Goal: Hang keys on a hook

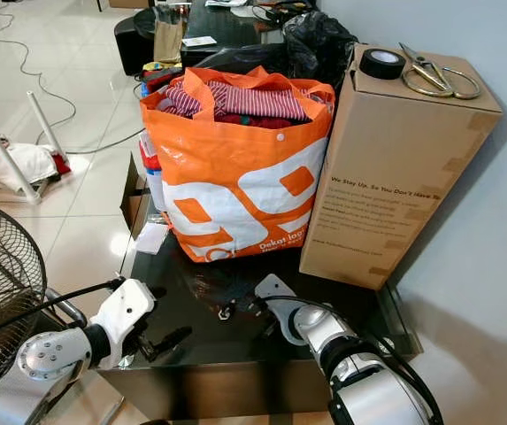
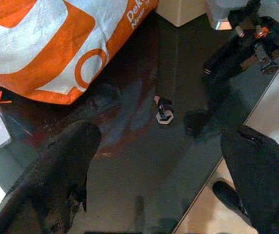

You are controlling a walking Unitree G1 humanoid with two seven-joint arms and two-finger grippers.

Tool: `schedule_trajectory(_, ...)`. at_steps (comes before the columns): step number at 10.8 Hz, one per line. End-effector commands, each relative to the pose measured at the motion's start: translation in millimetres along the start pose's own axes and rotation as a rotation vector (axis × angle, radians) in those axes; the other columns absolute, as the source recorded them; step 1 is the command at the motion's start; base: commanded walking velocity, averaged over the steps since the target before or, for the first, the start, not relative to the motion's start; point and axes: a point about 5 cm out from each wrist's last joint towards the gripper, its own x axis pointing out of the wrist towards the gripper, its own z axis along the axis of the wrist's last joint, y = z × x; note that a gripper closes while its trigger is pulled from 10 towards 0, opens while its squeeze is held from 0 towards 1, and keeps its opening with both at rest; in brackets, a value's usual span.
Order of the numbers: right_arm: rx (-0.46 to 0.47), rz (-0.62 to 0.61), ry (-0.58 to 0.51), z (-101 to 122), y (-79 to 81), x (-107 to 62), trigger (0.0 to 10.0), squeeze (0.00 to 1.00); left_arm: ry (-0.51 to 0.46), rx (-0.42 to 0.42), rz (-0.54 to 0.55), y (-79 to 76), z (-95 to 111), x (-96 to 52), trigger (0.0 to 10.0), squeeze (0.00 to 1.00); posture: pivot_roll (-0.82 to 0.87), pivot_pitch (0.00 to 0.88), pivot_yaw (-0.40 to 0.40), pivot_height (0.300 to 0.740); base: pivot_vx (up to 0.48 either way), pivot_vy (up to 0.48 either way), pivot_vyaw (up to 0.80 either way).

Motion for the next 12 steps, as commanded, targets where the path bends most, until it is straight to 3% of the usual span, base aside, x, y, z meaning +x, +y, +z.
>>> schedule_trajectory(1,0.004,-0.019,0.003,0.4,-6.6,-2.4,0.0,0.00,-0.011,0.021,0.013,3.3,4.6,2.3,10.0,0.08,-0.08,0.000,-0.024,0.740,0.000,0.000,0.00)
schedule_trajectory(5,0.067,-0.082,-0.141,17.6,-26.6,-12.3,0.0,0.00,-0.052,0.047,0.021,12.9,15.6,18.6,10.0,0.08,-0.13,0.000,0.012,0.740,0.000,0.000,0.00)
schedule_trajectory(7,0.127,-0.101,-0.241,23.1,-34.2,-18.3,0.0,0.00,-0.069,0.064,0.021,17.9,20.9,25.0,10.0,0.08,-0.14,0.000,0.035,0.740,0.000,0.000,0.00)
schedule_trajectory(8,0.202,-0.108,-0.339,30.7,-42.2,-26.1,0.0,0.00,-0.084,0.063,0.023,20.4,23.5,25.7,10.0,0.09,-0.14,0.000,0.039,0.740,0.000,0.000,0.00)
schedule_trajectory(9,0.262,-0.126,-0.437,35.8,-50.4,-36.9,0.0,0.00,-0.109,0.042,0.026,22.6,27.0,25.8,10.0,0.09,-0.13,0.000,0.047,0.740,0.000,0.000,0.00)
schedule_trajectory(10,0.303,-0.160,-0.586,39.1,-52.3,-63.1,0.0,0.00,-0.154,0.001,0.047,25.9,32.8,23.2,10.0,0.09,-0.12,0.000,0.045,0.740,0.000,0.000,0.00)
schedule_trajectory(12,0.303,-0.308,-0.683,41.3,-44.6,-98.0,0.0,0.00,-0.198,-0.011,0.122,32.7,39.3,16.2,10.0,0.08,-0.08,0.000,0.018,0.740,0.000,0.000,0.00)
